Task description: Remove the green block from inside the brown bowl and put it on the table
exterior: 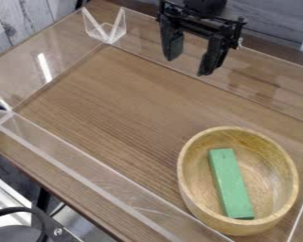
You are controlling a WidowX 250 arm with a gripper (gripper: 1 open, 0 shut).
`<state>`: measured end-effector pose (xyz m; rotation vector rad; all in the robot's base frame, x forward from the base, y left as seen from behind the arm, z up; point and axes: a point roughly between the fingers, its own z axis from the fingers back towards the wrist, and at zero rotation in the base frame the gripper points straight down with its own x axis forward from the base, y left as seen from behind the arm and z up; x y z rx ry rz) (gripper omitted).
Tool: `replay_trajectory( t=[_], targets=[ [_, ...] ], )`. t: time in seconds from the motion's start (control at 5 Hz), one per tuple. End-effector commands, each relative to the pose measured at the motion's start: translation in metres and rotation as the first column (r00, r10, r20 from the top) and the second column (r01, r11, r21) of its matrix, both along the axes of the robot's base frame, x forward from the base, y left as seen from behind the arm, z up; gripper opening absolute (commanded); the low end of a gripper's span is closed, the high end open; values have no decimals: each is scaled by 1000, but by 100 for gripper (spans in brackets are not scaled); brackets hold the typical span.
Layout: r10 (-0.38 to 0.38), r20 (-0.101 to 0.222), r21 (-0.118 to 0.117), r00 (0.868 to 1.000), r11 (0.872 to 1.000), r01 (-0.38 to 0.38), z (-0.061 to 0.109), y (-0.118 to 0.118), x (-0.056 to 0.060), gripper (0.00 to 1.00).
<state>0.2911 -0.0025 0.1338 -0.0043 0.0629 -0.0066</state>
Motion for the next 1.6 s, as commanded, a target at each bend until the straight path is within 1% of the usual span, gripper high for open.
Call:
replay_trajectory(
  t=[0.0, 0.2, 0.4, 0.6, 0.8, 1.0, 1.2, 1.4],
  targets=[
    [-4, -12, -4, 1000, 1000, 4, -4, -13, -13, 100],
    [-12, -23, -13, 1000, 1000, 12, -11, -32, -34, 100],
    [-20, -23, -23, 1000, 1000, 20, -14, -53, -47, 100],
    [-28, -28, -31, 999, 999, 27, -16, -65, -57, 100],
    [-28, -36, -37, 999, 999, 27, -20, -74, -62, 100],
    [-27, -39, -45, 999, 999, 25, -26, -83, -64, 100],
    [-12, -36, -51, 999, 999, 10, -31, -90, -67, 100],
    [29, -32, -61, 999, 998, -31, -36, -92, -68, 100]
  ],
)
